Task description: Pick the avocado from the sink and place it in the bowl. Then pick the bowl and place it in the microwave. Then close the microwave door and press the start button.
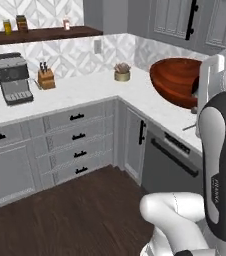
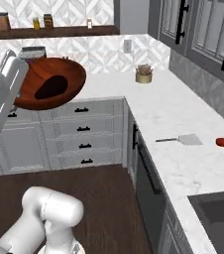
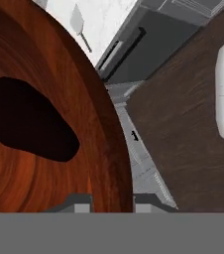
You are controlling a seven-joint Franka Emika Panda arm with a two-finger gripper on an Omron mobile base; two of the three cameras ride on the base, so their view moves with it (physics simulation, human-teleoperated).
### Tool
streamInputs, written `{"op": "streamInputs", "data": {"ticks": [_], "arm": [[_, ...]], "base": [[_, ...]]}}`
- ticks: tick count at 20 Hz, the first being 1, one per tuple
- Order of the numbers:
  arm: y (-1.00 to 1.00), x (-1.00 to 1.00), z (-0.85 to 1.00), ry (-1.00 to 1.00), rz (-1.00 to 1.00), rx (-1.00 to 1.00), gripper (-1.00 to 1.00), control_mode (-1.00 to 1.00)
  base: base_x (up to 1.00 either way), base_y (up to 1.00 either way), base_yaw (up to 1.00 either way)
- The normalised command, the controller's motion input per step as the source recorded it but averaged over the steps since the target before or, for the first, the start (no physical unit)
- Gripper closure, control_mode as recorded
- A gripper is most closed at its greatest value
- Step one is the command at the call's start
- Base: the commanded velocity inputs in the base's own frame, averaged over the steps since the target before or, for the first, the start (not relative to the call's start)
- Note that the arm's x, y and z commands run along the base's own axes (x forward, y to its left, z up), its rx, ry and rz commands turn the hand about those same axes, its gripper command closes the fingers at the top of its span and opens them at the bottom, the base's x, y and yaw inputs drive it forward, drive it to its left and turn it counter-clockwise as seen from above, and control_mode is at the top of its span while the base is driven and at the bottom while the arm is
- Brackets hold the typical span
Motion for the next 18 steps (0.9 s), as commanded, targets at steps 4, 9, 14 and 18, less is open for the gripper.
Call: {"op": "streamInputs", "data": {"ticks": [4, 9, 14, 18], "arm": [[0.0, 0.0, 0.0, 0.0, 0.0, 0.0, 1.0, 1.0], [0.0, 0.0, 0.0, 0.0, 0.0, 0.0, 1.0, 1.0], [0.0, 0.0, 0.0, 0.0, 0.0, 0.0, 1.0, 1.0], [0.0, 0.0, 0.0, 0.0, 0.0, 0.0, 1.0, 1.0]], "base": [[0.0, 0.28, 0.85], [0.0, 0.39, 0.88], [-0.06, 0.43, 0.86], [0.0, 0.46, 0.88]]}}
